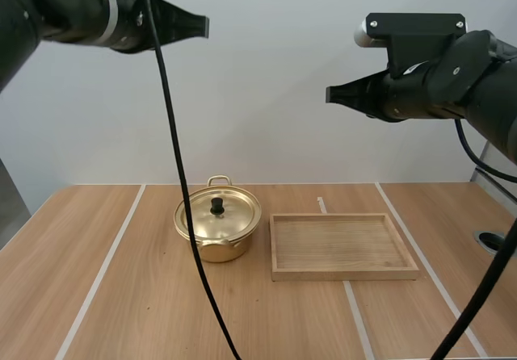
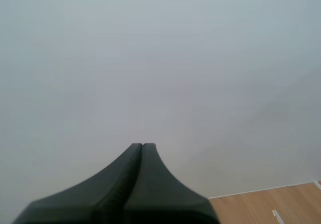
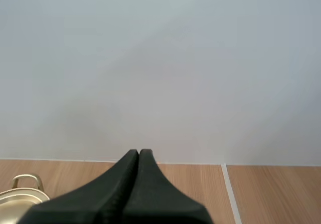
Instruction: Open the pot, put the grape inside, and close it
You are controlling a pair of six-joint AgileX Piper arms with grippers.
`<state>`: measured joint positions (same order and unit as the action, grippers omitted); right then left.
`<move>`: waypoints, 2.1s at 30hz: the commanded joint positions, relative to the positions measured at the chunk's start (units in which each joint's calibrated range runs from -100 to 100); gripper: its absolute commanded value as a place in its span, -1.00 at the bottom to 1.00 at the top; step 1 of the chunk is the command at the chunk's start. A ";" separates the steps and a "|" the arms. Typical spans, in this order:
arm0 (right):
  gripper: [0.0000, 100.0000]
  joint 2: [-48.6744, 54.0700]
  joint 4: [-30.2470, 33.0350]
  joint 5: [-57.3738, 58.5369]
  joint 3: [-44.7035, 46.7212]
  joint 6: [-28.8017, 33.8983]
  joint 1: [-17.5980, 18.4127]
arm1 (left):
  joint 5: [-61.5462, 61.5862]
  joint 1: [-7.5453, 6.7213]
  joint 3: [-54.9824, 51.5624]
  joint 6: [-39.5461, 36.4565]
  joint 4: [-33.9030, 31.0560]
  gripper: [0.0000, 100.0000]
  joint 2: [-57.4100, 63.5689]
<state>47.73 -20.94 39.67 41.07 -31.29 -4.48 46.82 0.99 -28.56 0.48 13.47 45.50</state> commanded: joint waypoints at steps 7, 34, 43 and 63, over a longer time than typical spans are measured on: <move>-1.00 7.60 -0.61 -5.21 9.84 -2.77 -0.15 | -13.96 0.06 -22.53 -1.86 -0.55 -1.00 9.68; -1.00 44.28 -0.61 -0.14 40.48 -11.76 -0.15 | -15.01 0.06 -59.27 1.01 -4.77 -1.00 47.38; -1.00 50.55 -0.61 -0.14 48.65 -11.92 -0.15 | -15.71 0.06 -68.07 3.81 -4.65 -1.00 51.58; -1.00 50.97 -1.38 -2.75 52.64 -11.92 -0.15 | -19.61 1.74 -71.44 3.72 -4.77 -1.00 51.58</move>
<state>98.29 -21.66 38.22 93.57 -42.65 -4.48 28.62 2.68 -99.91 4.08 9.12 96.67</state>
